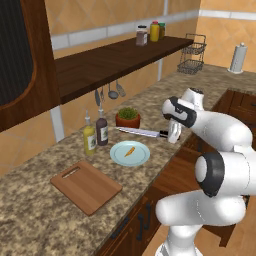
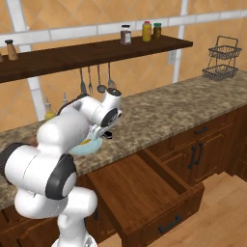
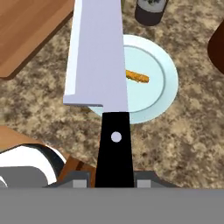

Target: Pick up the knife from the drawer and place it on the cutting board. Then place the meat from the plate to the cutting board.

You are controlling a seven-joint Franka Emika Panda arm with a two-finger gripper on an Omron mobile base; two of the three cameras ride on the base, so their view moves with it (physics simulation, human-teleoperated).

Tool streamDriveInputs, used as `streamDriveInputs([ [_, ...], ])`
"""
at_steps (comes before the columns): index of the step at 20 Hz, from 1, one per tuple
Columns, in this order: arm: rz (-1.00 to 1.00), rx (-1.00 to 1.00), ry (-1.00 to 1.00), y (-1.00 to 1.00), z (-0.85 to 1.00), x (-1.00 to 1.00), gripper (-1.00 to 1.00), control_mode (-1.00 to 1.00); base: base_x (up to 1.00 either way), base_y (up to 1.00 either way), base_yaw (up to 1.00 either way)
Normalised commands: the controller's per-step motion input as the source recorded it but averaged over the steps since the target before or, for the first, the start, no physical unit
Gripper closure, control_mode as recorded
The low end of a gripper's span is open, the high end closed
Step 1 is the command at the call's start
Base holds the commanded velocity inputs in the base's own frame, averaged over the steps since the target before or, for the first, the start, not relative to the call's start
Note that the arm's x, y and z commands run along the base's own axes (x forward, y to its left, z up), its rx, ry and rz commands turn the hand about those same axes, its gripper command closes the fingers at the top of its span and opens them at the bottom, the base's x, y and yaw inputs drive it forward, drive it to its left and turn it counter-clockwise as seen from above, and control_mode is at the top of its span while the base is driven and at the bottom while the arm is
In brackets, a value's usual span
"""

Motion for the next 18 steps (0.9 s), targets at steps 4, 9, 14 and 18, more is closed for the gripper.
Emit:
streamDriveInputs([
  [4,-0.21,0.01,0.17,0.76,0.0,0.06,1.0,-1.0,0.0,0.0,0.0],
  [9,-0.26,0.0,0.08,0.84,0.0,-0.2,1.0,-1.0,0.0,0.0,0.0],
  [14,-0.25,0.0,0.04,0.79,-0.01,-0.32,1.0,-1.0,0.0,0.0,0.0],
  [18,0.0,0.0,0.0,0.0,0.0,0.0,1.0,1.0,-0.26,0.59,-0.1],
])
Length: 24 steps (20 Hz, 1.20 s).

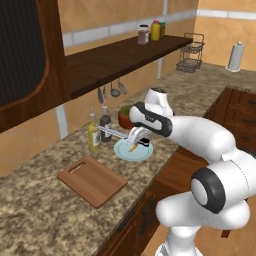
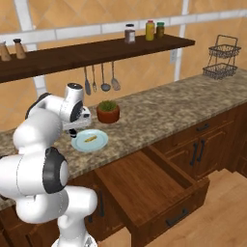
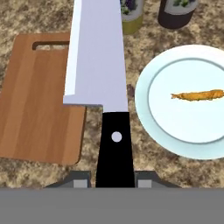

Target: Pick up the knife from the drawer and place it on the cutting board. Then place the meat from the plate to the cutting board.

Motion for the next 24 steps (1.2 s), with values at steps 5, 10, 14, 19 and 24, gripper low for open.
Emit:
streamDriveInputs([
  [5,0.0,0.0,0.0,0.0,0.0,0.0,1.0,1.0,-0.04,0.55,-0.04],
  [10,0.0,0.0,0.0,0.0,0.0,0.0,1.0,1.0,0.0,0.32,0.1],
  [14,0.0,0.0,0.0,0.0,0.0,0.0,1.0,1.0,0.0,0.33,0.42],
  [19,0.0,0.0,0.0,0.0,0.0,0.0,1.0,1.0,0.0,0.42,0.52],
  [24,0.0,0.0,0.0,0.0,0.0,0.0,1.0,1.0,0.0,0.48,0.49],
])
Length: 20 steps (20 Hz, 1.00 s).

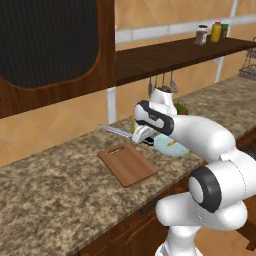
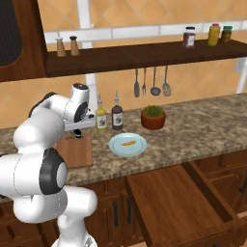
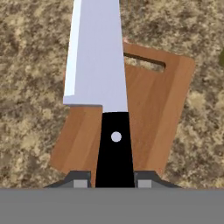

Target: Pick up the knife from the drawer and place it on the cutting board. Then place the meat from the plate to the cutting board.

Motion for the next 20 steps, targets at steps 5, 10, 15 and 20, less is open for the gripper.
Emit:
streamDriveInputs([
  [5,0.0,0.0,0.0,0.0,0.0,0.0,1.0,1.0,-0.02,0.54,0.44],
  [10,-0.08,0.0,0.0,0.09,-0.16,0.0,1.0,-1.0,0.0,0.06,0.02],
  [15,-0.26,0.0,0.0,0.02,-0.47,0.0,1.0,-1.0,0.0,0.0,0.0],
  [20,-0.25,0.0,0.01,0.13,-0.5,0.0,1.0,-1.0,0.0,0.0,0.0],
])
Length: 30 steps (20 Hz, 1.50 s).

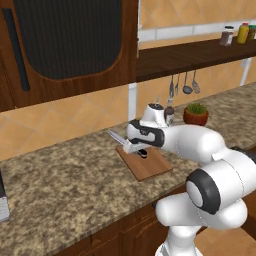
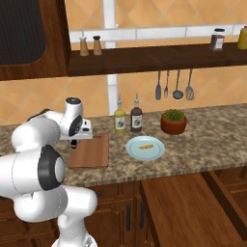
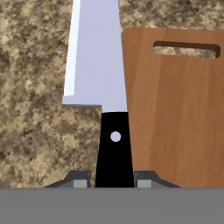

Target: Pick up the knife from the drawer and place it on the cutting board. Then place the meat from the plate to the cutting board.

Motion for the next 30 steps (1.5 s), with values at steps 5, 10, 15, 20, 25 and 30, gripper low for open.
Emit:
streamDriveInputs([
  [5,-0.14,0.0,0.02,0.01,-0.47,0.0,1.0,-1.0,0.0,0.0,0.0],
  [10,-0.01,-0.04,0.02,0.0,-0.29,0.0,1.0,-1.0,0.0,0.0,0.0],
  [15,0.0,-0.01,0.04,-0.01,-0.26,0.0,1.0,-1.0,0.0,0.0,0.0],
  [20,0.0,0.0,0.0,-0.11,-0.12,0.01,-1.0,-1.0,0.0,0.0,0.0],
  [25,-0.02,-0.01,0.0,-0.1,0.0,0.03,-1.0,-1.0,0.0,0.0,0.0],
  [30,-0.12,0.0,0.0,-0.19,0.14,0.06,-1.0,-1.0,0.0,0.0,0.0],
])
